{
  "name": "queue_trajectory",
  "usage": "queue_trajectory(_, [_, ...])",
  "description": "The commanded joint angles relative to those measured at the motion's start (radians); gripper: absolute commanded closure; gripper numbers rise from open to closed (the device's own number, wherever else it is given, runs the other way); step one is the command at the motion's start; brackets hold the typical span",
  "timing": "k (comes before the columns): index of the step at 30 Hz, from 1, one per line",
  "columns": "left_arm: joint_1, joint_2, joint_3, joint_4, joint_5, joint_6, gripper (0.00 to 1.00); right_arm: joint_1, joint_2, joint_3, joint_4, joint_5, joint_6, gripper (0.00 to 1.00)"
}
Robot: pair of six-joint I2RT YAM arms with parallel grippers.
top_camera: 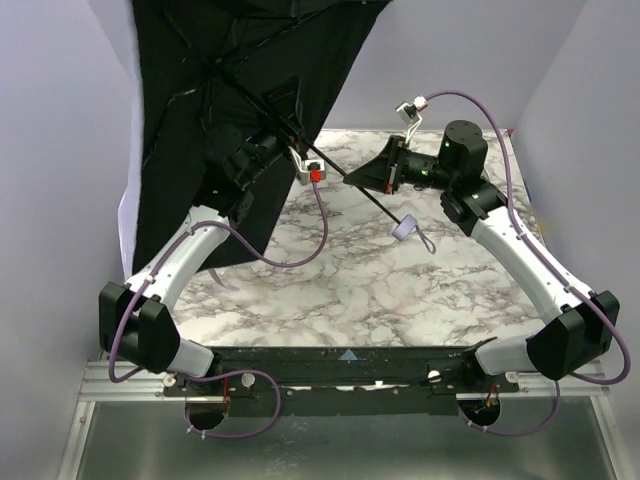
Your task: Open the umbrella
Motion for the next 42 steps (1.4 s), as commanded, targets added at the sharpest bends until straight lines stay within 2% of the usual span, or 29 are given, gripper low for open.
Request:
queue_trajectory(1, [-0.001, 0.022, 0.011, 0.048, -0.033, -0.124, 0.27, -0.008, -0.036, -0.014, 0.203, -0.116, 0.099, 1.00])
queue_trajectory(3, [0.006, 0.042, 0.026, 0.066, -0.055, -0.143, 0.34, -0.009, -0.039, -0.018, 0.213, -0.136, 0.112, 1.00])
queue_trajectory(8, [0.029, 0.056, 0.060, 0.008, -0.036, -0.112, 0.76, -0.015, -0.058, -0.046, 0.180, -0.161, 0.082, 1.00])
queue_trajectory(11, [0.038, 0.047, 0.076, -0.082, 0.015, -0.024, 0.98, -0.017, -0.075, -0.031, 0.033, -0.118, -0.061, 1.00])
queue_trajectory(12, [0.039, 0.043, 0.085, -0.132, 0.031, 0.001, 1.00, -0.016, -0.077, -0.017, -0.039, -0.077, -0.138, 0.98])
queue_trajectory(14, [0.040, 0.039, 0.104, -0.204, 0.055, 0.050, 1.00, -0.016, -0.078, 0.026, -0.179, -0.003, -0.269, 0.73])
queue_trajectory(17, [0.039, 0.033, 0.125, -0.275, 0.086, 0.102, 1.00, -0.014, -0.076, 0.087, -0.336, 0.091, -0.429, 0.51])
queue_trajectory(21, [0.027, 0.033, 0.135, -0.315, 0.101, 0.188, 1.00, -0.008, -0.058, 0.134, -0.458, 0.157, -0.540, 0.40])
queue_trajectory(26, [-0.006, 0.049, 0.168, -0.347, 0.086, 0.251, 1.00, 0.015, -0.033, 0.158, -0.437, 0.134, -0.507, 0.28])
queue_trajectory(28, [-0.017, 0.060, 0.164, -0.298, 0.078, 0.263, 1.00, 0.030, -0.021, 0.162, -0.434, 0.130, -0.499, 0.24])
queue_trajectory(32, [-0.029, 0.078, 0.147, -0.147, 0.075, 0.255, 1.00, 0.030, -0.006, 0.119, -0.447, 0.048, -0.464, 0.24])
queue_trajectory(36, [-0.029, 0.094, 0.142, -0.040, 0.076, 0.242, 1.00, 0.030, -0.011, 0.036, -0.416, -0.131, -0.417, 0.27])
queue_trajectory(38, [-0.029, 0.109, 0.143, 0.037, 0.071, 0.229, 1.00, 0.031, -0.010, 0.007, -0.376, -0.207, -0.377, 0.38])
queue_trajectory(39, [-0.029, 0.118, 0.141, 0.095, 0.069, 0.212, 1.00, 0.031, -0.009, -0.001, -0.360, -0.224, -0.355, 0.49])
queue_trajectory(40, [-0.029, 0.127, 0.143, 0.133, 0.063, 0.198, 1.00, 0.030, -0.006, -0.010, -0.335, -0.248, -0.319, 0.55])
queue_trajectory(42, [-0.029, 0.145, 0.148, 0.213, 0.046, 0.173, 1.00, 0.030, -0.004, -0.021, -0.288, -0.277, -0.261, 0.63])
